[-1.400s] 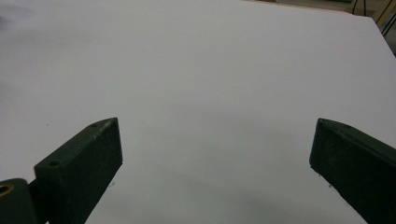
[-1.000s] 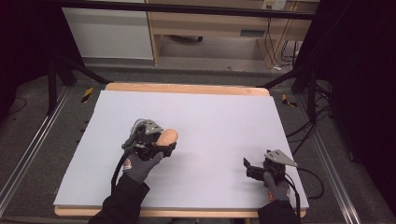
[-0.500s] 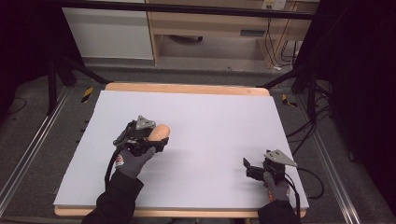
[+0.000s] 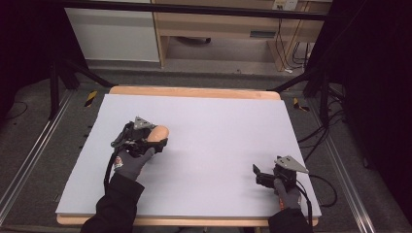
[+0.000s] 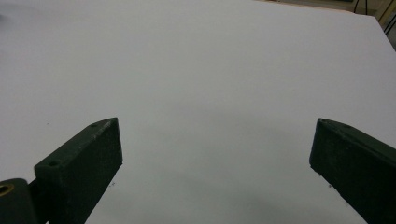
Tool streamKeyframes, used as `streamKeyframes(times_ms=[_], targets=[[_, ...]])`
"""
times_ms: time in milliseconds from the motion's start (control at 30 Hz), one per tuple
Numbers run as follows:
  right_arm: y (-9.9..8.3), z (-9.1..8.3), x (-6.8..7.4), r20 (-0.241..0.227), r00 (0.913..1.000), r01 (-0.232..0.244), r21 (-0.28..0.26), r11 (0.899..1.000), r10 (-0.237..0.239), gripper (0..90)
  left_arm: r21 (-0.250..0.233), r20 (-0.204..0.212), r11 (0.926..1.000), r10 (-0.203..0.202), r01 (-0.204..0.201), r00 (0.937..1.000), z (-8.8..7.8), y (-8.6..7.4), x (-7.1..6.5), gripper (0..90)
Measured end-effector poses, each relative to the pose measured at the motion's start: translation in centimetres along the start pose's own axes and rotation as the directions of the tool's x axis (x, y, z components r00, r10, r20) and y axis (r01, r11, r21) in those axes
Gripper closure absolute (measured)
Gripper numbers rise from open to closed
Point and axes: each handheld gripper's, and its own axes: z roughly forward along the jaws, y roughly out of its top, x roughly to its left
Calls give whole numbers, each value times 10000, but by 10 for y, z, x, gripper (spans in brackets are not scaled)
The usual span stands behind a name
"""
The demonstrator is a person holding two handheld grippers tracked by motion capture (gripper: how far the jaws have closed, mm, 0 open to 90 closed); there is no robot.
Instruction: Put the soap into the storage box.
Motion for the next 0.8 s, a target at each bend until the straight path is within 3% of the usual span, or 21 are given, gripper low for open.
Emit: streamKeyframes(times_ms=[333,800], targets=[[0,0,0,-7,10000,3,14,10000,-3,27,45,-269,9995,-315,317,9991,7,-2,18,321],[0,1,0,-8,10000,41,11,10000,-41,27,427,-607,9977,-494,520,9969,22,-7,30,321]])
